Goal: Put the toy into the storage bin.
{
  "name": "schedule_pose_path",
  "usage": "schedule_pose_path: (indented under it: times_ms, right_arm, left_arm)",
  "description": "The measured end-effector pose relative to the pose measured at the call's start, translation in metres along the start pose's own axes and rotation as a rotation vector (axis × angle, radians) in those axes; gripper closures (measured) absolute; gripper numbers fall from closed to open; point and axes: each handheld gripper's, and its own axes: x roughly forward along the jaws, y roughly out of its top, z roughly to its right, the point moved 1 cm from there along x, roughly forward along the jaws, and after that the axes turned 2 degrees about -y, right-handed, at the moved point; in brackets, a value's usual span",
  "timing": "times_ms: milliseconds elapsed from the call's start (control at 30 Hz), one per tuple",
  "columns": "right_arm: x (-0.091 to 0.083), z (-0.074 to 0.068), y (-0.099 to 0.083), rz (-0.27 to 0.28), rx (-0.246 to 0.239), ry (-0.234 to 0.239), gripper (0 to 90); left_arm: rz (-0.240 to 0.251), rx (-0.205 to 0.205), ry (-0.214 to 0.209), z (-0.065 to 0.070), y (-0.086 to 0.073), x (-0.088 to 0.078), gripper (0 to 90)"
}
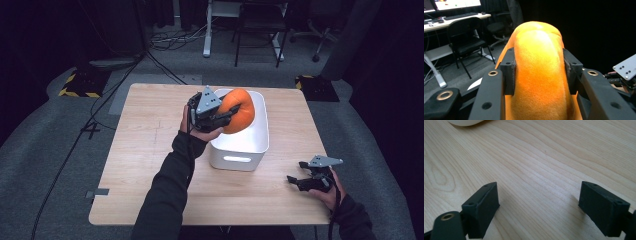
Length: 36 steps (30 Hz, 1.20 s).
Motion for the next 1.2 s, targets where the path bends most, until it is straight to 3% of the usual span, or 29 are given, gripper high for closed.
schedule_pose_path:
  times_ms: [433, 833, 1200]
  right_arm:
    - [0.0, 0.0, 0.0, 0.0, 0.0, 0.0, 16.4]
    - [0.0, 0.0, 0.0, 0.0, 0.0, 0.0, 16.4]
    - [0.0, 0.0, 0.0, 0.0, 0.001, 0.0, 16.4]
  left_arm:
    - [-0.063, 0.003, -0.06, 0.012, -0.013, 0.028, 55.8]
    - [-0.099, -0.005, -0.087, 0.013, -0.022, 0.038, 54.7]
    - [-0.173, 0.011, -0.089, 0.015, -0.032, 0.045, 52.1]
